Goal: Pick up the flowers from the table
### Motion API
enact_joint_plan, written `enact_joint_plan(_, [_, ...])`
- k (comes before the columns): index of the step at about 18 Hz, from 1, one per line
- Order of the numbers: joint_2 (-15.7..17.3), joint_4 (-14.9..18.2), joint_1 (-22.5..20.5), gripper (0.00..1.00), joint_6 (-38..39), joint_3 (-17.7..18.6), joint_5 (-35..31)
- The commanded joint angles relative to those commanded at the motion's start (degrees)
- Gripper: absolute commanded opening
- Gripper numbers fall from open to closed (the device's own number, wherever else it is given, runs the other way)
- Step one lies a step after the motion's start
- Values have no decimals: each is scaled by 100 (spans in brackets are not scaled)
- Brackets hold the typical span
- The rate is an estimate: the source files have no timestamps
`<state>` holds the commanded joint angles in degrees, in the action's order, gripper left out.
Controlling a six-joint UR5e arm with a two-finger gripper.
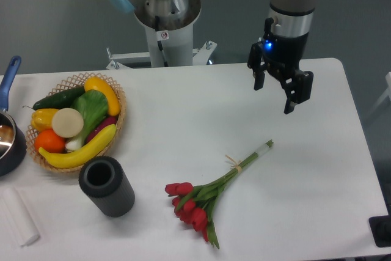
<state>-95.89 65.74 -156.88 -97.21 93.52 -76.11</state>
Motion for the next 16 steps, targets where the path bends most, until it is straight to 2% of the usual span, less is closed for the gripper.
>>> enact_joint_plan(3, [0, -17, 18, 100, 0, -9, 105])
enact_joint_plan(5, [-17, -175, 9, 100, 79, 26, 412])
enact_joint_plan(8, [-9, -395, 26, 100, 105, 149, 387])
enact_joint_plan(16, [-61, -448, 70, 100, 885, 176, 404])
